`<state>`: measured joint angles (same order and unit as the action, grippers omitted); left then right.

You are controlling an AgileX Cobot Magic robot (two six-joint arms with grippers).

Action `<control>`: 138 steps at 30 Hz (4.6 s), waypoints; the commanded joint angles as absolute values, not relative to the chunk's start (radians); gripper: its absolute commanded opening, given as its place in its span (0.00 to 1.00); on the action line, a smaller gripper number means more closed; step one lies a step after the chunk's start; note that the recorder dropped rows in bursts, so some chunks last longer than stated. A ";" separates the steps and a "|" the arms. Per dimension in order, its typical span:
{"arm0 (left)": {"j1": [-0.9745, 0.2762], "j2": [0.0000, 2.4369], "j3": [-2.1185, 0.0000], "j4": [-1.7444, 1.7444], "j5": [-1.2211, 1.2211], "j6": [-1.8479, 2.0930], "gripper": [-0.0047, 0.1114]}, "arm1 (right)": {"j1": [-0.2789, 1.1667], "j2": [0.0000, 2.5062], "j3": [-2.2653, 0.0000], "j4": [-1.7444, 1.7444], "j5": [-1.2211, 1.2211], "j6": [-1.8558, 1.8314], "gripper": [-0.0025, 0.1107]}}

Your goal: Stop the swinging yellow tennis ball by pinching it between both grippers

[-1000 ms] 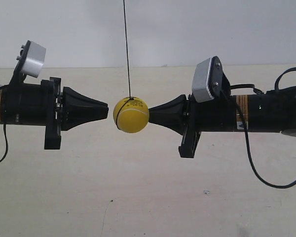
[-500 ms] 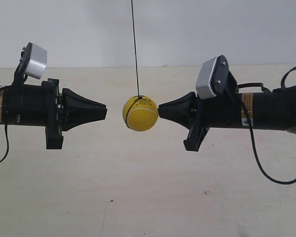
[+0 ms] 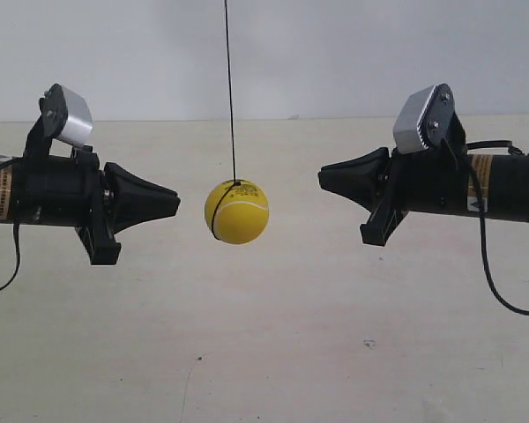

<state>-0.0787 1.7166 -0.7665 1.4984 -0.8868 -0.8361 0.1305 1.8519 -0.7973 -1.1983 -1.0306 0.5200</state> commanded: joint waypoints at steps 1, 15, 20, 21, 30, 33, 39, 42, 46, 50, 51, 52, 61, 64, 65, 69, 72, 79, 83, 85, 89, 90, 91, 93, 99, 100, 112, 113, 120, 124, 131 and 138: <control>-0.081 1.714 -0.769 1.473 -0.812 -0.856 0.08 | 0.126 1.847 -0.802 -1.179 -1.037 0.520 0.02; -0.081 1.477 -0.769 1.471 -0.478 -1.035 0.08 | 0.126 1.637 -0.802 -1.107 -0.709 0.686 0.02; -0.081 1.305 -0.769 1.471 -0.366 -1.183 0.08 | 0.126 1.488 -0.802 -1.089 -0.495 0.812 0.02; -0.081 1.264 -0.769 1.471 -0.352 -1.210 0.08 | 0.126 1.454 -0.802 -1.089 -0.450 0.814 0.02; -0.081 0.896 -0.768 1.473 -0.277 -1.307 0.08 | 0.126 1.130 -0.802 -1.084 -0.129 0.900 0.02; -0.081 0.768 -0.750 1.478 -0.277 -1.304 0.08 | 0.128 1.021 -0.797 -1.082 -0.076 0.917 0.02; -0.081 0.481 -0.703 1.478 -0.246 -1.301 0.08 | 0.128 0.829 -0.748 -1.082 -0.082 0.919 0.02; -0.081 0.351 -0.662 1.478 -0.235 -1.301 0.08 | 0.128 0.736 -0.705 -1.082 -0.098 0.915 0.02; -0.081 0.194 -0.607 1.473 -0.235 -1.307 0.08 | 0.128 0.598 -0.631 -1.082 -0.139 0.907 0.02; -0.081 0.066 -0.538 1.450 -0.235 -1.309 0.08 | 0.128 0.479 -0.543 -1.082 -0.205 0.907 0.02; -0.081 0.040 -0.519 1.450 -0.235 -1.309 0.08 | 0.128 0.455 -0.525 -1.082 -0.215 0.904 0.02; -0.081 0.009 -0.501 1.447 -0.235 -1.309 0.08 | 0.128 0.426 -0.502 -1.082 -0.220 0.898 0.02; -0.081 0.000 -0.419 1.410 -0.240 -1.316 0.08 | 0.128 0.247 -0.328 -1.080 -0.254 0.884 0.02; -0.081 0.000 -0.371 1.383 -0.240 -1.336 0.08 | 0.128 0.232 -0.270 -1.080 -0.266 0.884 0.02; -0.081 0.000 -0.361 1.383 -0.240 -1.343 0.08 | 0.128 0.232 -0.260 -1.080 -0.268 0.884 0.02; -0.081 0.000 -0.290 1.383 -0.240 -1.345 0.08 | 0.128 0.232 -0.207 -1.078 -0.298 0.884 0.02; -0.081 0.000 -0.279 1.383 -0.243 -1.345 0.08 | 0.128 0.232 -0.201 -1.078 -0.346 0.890 0.02; -0.081 0.000 -0.279 1.383 -0.243 -1.345 0.08 | 0.128 0.232 -0.201 -1.078 -0.375 0.952 0.02; -0.081 0.000 -0.279 1.383 -0.243 -1.345 0.08 | 0.128 0.232 -0.201 -1.078 -0.375 0.960 0.02; -0.081 0.000 -0.279 1.383 -0.243 -1.345 0.08 | 0.128 0.232 -0.201 -1.080 -0.380 0.959 0.02; -0.081 0.000 -0.279 1.383 -0.243 -1.345 0.08 | 0.128 0.232 -0.201 -1.080 -0.383 0.959 0.02; -0.081 0.000 -0.279 1.383 -0.243 -1.345 0.08 | 0.128 0.232 -0.201 -1.080 -0.383 0.962 0.02; -0.081 0.000 -0.279 1.383 -0.243 -1.345 0.08 | 0.128 0.232 -0.201 -1.080 -0.383 0.962 0.02; -0.081 0.000 -0.279 1.383 -0.243 -1.345 0.08 | 0.128 0.232 -0.201 -1.080 -0.383 0.962 0.02; -0.081 0.000 -0.279 1.383 -0.243 -1.345 0.08 | 0.128 0.232 -0.201 -1.077 -0.362 0.952 0.02; -0.081 0.000 -0.279 1.383 -0.243 -1.345 0.08 | 0.128 0.232 -0.201 -1.077 -0.362 0.950 0.02; -0.081 0.000 -0.280 1.383 -0.241 -1.345 0.08 | 0.128 0.232 -0.200 -0.436 -0.164 0.638 0.02; -0.081 0.000 -0.280 1.383 -0.241 -1.345 0.08 | 0.128 0.232 -0.200 -0.270 -0.117 0.435 0.02; -0.081 0.000 -0.280 1.383 -0.238 -1.345 0.08 | 0.128 0.087 -0.199 0.228 0.150 -0.293 0.02; -0.081 0.000 -0.280 1.383 -0.237 -1.345 0.08 | 0.108 0.000 -0.174 0.164 0.227 -0.298 0.02; -0.081 0.000 -0.280 1.383 -0.243 -1.345 0.08 | 0.079 0.000 -0.028 0.118 0.224 -0.243 0.02; -0.081 0.000 -0.280 1.383 -0.243 -1.345 0.08 | 0.039 0.000 0.000 0.078 0.308 -0.148 0.02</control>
<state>-0.0787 0.0000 -0.2834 1.3905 -0.2486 -1.3341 0.0625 0.0043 -0.0045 0.0926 0.2842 -0.1657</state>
